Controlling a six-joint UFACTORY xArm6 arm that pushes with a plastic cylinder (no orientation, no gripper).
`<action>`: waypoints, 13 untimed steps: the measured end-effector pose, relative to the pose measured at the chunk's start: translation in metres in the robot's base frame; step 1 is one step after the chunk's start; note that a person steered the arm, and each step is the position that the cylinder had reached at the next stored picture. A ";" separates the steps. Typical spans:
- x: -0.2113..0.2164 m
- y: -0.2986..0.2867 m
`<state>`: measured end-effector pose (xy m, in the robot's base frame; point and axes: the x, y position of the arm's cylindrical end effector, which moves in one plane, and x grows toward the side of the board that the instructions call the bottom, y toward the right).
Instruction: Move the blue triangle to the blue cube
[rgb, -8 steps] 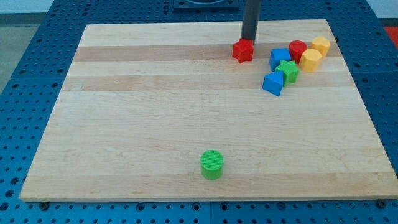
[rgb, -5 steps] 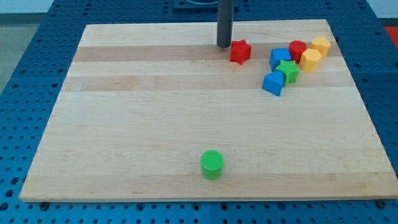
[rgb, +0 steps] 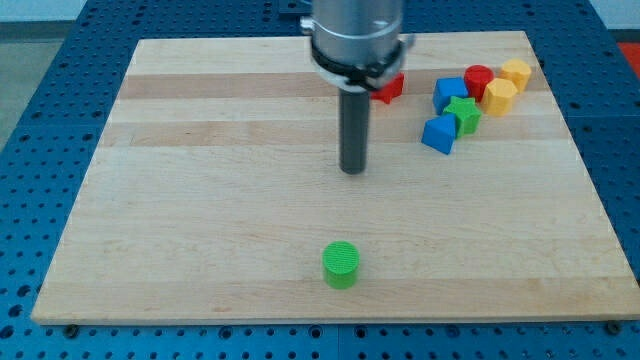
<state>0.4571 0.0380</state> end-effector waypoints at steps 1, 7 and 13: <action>0.026 0.073; -0.021 0.093; -0.044 0.071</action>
